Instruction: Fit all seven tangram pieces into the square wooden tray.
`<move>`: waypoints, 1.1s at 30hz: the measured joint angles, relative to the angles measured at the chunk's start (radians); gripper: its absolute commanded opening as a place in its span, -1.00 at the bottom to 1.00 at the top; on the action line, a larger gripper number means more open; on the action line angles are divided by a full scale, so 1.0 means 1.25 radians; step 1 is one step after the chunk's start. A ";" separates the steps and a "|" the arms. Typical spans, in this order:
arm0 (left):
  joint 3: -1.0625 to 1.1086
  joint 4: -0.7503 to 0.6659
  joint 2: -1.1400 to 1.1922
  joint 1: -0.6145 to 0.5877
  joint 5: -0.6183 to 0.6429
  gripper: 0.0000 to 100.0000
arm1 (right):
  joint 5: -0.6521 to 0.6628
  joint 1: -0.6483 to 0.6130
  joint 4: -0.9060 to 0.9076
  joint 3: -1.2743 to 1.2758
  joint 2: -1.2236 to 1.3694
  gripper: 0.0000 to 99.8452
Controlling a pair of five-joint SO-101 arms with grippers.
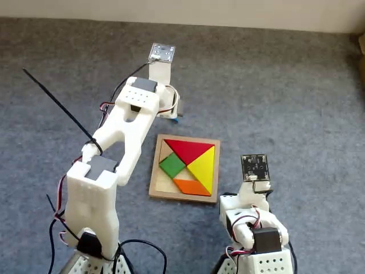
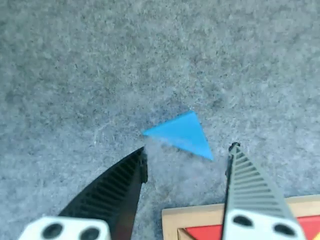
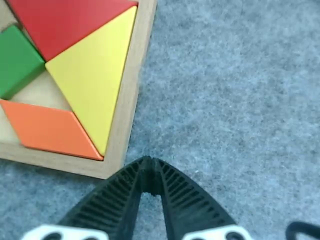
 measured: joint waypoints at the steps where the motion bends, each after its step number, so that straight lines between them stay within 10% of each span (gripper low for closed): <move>1: -0.001 0.000 0.005 0.000 0.000 -0.48 | 0.000 0.000 0.000 0.000 0.000 -0.97; 17: -0.261 0.005 0.258 -0.042 0.001 -0.78 | 0.000 0.000 0.000 0.000 0.000 -0.97; 33: -0.357 0.277 0.276 -0.083 0.005 -0.87 | 0.000 0.000 0.000 0.000 0.000 -0.97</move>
